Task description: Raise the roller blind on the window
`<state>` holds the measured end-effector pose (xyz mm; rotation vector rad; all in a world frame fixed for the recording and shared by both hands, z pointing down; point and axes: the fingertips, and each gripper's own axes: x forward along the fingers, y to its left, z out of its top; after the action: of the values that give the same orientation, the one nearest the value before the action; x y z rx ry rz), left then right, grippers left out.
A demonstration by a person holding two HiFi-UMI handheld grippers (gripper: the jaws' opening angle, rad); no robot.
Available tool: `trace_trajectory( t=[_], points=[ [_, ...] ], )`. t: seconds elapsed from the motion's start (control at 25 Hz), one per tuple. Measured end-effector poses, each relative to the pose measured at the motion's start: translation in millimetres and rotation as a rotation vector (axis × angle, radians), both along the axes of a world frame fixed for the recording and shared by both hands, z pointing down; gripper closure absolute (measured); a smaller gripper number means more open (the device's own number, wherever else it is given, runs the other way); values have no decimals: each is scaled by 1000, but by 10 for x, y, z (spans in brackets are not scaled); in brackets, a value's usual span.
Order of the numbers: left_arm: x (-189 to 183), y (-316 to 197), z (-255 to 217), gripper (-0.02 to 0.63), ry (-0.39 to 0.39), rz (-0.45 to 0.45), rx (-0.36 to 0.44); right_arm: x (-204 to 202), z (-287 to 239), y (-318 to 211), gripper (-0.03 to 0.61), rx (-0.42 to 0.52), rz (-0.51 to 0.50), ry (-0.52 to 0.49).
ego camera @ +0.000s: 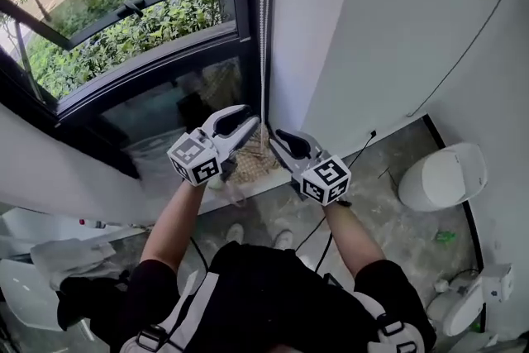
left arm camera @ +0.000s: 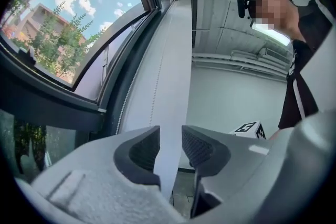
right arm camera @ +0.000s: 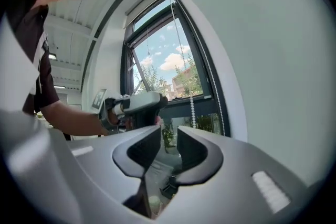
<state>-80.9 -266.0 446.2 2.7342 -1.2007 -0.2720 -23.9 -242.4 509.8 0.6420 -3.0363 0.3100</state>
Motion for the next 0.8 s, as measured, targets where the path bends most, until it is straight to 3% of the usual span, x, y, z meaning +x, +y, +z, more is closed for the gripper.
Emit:
trace_trajectory(
  t=[0.32, 0.48, 0.56, 0.8],
  points=[
    [-392, 737, 80, 489, 33, -186, -22, 69, -204, 272, 535, -7, -68, -139],
    [-725, 1218, 109, 614, 46, -267, -29, -54, -176, 609, 551, -13, -102, -137],
    [-882, 1481, 115, 614, 52, -299, -34, -66, -173, 783, 564, -14, -99, -133],
    [-1435, 2341, 61, 614, -38, -454, -17, -39, -320, 1299, 574, -1, -38, -160]
  ],
)
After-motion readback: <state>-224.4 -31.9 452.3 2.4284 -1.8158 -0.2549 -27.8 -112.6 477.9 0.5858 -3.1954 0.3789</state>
